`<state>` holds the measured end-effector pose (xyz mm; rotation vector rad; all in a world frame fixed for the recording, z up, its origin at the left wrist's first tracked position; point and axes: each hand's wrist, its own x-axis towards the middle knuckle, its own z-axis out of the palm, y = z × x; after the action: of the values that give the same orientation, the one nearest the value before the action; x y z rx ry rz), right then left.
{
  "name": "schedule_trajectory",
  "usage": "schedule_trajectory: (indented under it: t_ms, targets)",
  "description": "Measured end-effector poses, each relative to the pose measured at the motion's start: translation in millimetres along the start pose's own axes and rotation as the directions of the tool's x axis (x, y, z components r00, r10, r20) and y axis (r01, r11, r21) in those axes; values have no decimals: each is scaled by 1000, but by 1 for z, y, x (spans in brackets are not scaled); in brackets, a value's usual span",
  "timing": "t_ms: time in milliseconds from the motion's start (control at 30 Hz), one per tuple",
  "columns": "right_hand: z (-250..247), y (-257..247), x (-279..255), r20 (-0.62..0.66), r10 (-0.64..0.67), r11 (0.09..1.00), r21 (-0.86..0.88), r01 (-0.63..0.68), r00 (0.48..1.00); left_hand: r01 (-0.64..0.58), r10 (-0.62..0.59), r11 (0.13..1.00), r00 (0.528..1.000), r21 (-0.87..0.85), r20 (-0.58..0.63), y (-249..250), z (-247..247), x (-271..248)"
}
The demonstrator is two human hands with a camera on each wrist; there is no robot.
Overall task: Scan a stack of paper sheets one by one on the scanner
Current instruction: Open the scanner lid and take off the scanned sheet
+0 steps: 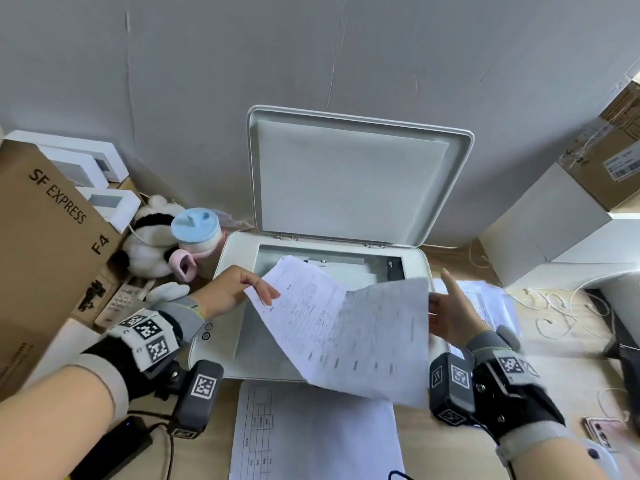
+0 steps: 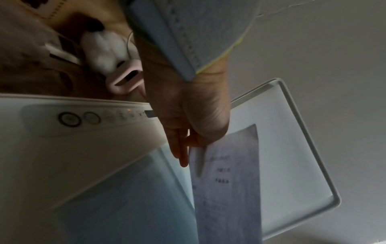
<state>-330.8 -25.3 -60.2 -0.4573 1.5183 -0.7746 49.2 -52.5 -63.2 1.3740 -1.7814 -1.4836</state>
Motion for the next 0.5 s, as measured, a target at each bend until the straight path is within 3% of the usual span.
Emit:
schedule_trajectory:
  t_ms: [267,400,500]
  targets:
    - [17,28,-23,91,-35,923,-380,67,995,132,-163,977,968,-165,-191,0,14,-12]
    - [10,56,-40,105,2,917,-397,40,994,144,-233,933,941,-331,-247,-5,21,-22]
    - [-2,66,-48,93,-74,912,-397,105,993,131,-272,873,930,-469,-247,-4,26,-26]
